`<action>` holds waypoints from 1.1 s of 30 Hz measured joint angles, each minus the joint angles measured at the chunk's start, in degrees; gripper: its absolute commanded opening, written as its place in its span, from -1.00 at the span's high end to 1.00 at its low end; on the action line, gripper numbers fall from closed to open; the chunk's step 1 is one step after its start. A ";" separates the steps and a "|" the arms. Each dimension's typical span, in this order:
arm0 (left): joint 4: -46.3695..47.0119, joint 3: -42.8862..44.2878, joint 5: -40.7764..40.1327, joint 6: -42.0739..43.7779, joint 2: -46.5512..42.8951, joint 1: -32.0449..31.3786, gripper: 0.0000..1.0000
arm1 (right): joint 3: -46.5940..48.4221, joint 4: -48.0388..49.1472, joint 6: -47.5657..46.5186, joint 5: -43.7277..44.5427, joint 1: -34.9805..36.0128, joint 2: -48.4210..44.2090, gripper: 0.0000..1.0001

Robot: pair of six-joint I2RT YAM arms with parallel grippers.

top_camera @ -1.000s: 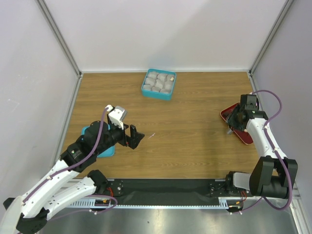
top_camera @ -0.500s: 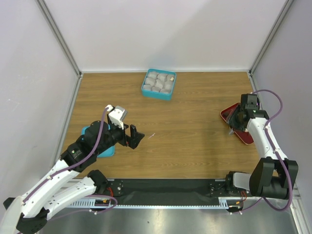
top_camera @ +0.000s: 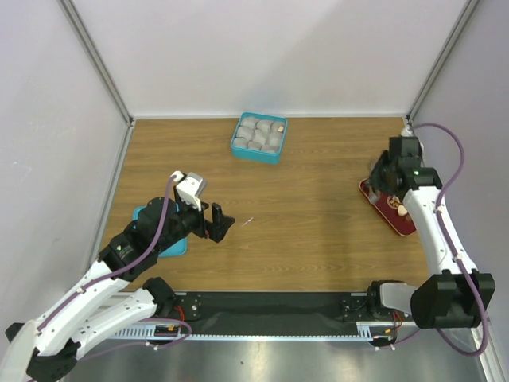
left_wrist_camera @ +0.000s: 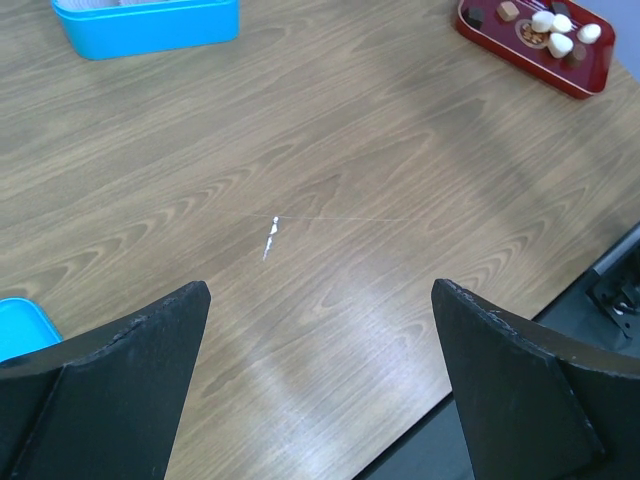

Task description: Pack the chocolate

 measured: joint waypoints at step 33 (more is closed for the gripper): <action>0.00 -0.02 -3.69 0.00 -1.95 0.00 -1.00 | 43.43 23.71 -12.52 1.73 30.40 53.90 0.21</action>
